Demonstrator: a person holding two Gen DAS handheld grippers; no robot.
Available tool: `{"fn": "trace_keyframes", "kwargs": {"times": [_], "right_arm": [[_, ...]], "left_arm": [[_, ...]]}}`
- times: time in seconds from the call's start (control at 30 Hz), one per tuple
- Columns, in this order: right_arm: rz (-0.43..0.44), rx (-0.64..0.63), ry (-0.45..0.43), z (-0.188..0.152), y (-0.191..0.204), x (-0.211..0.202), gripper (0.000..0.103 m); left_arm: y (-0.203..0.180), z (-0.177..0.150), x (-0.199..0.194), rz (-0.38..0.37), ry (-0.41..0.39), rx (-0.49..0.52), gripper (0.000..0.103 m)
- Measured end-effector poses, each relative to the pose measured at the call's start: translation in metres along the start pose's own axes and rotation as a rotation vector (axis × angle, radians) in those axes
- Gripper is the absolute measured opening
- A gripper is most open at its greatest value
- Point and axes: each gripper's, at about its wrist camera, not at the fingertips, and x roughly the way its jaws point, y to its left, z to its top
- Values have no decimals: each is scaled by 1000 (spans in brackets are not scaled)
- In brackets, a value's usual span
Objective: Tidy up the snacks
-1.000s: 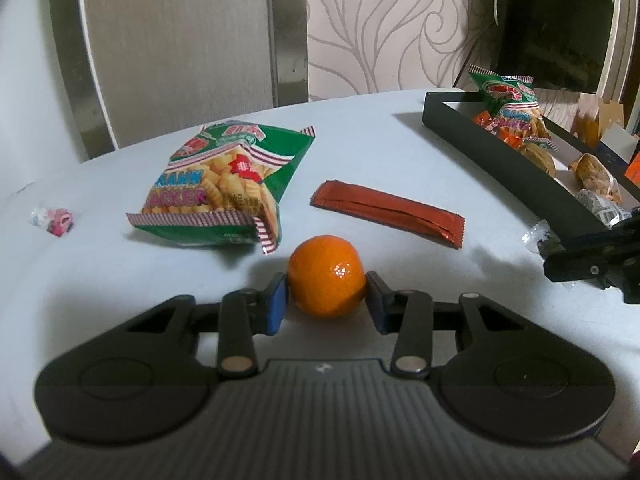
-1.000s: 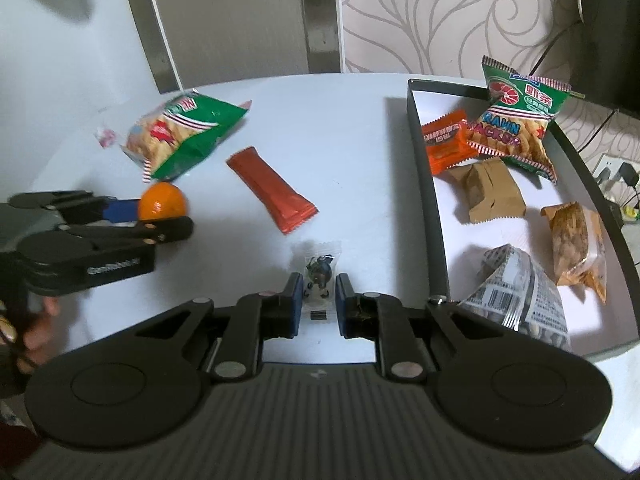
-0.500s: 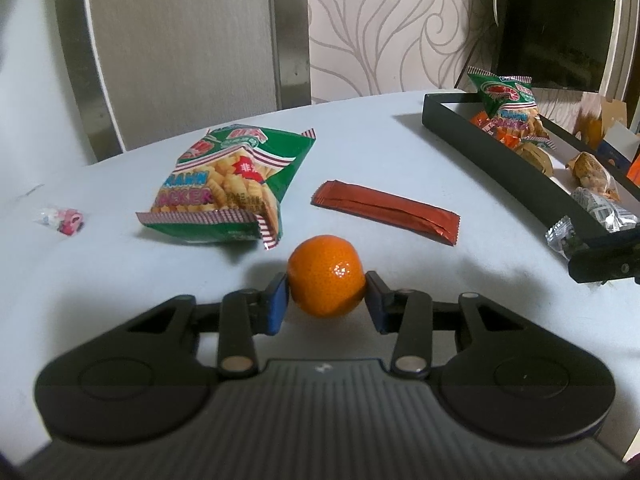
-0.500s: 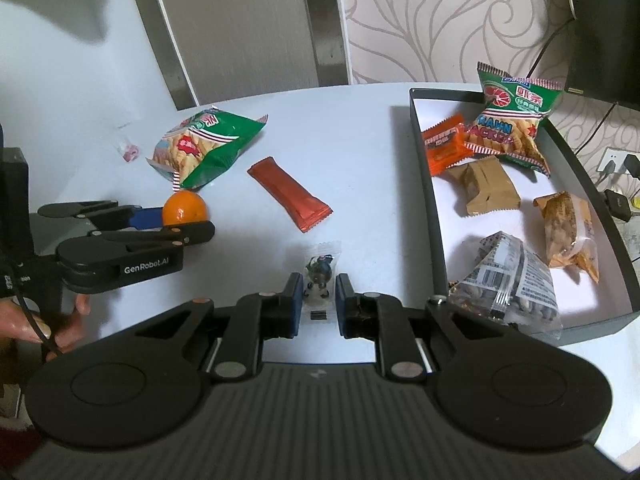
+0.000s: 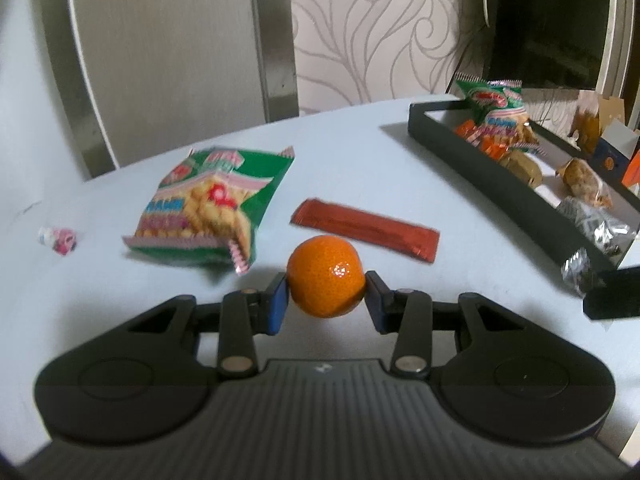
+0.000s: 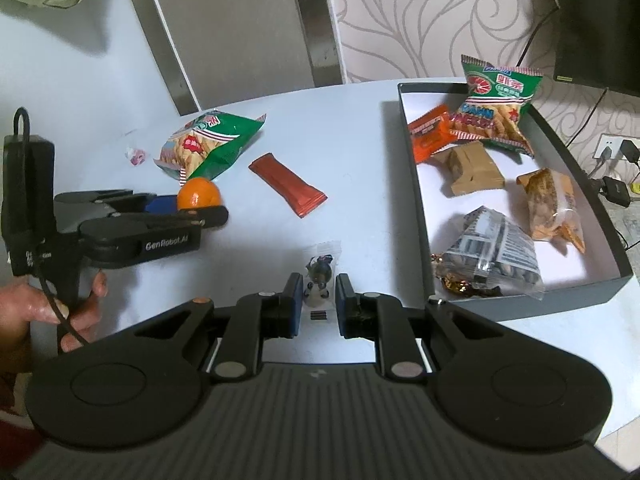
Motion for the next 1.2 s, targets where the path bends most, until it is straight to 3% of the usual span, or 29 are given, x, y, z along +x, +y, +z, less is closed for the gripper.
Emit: {"fn": "trace_keyframes", "kwargs": {"times": [1.2], "right_arm": [[-1,26,-61,15,-21,-23,20]], "left_arm": [[-44,54,9,-41,-49,52,44]]}}
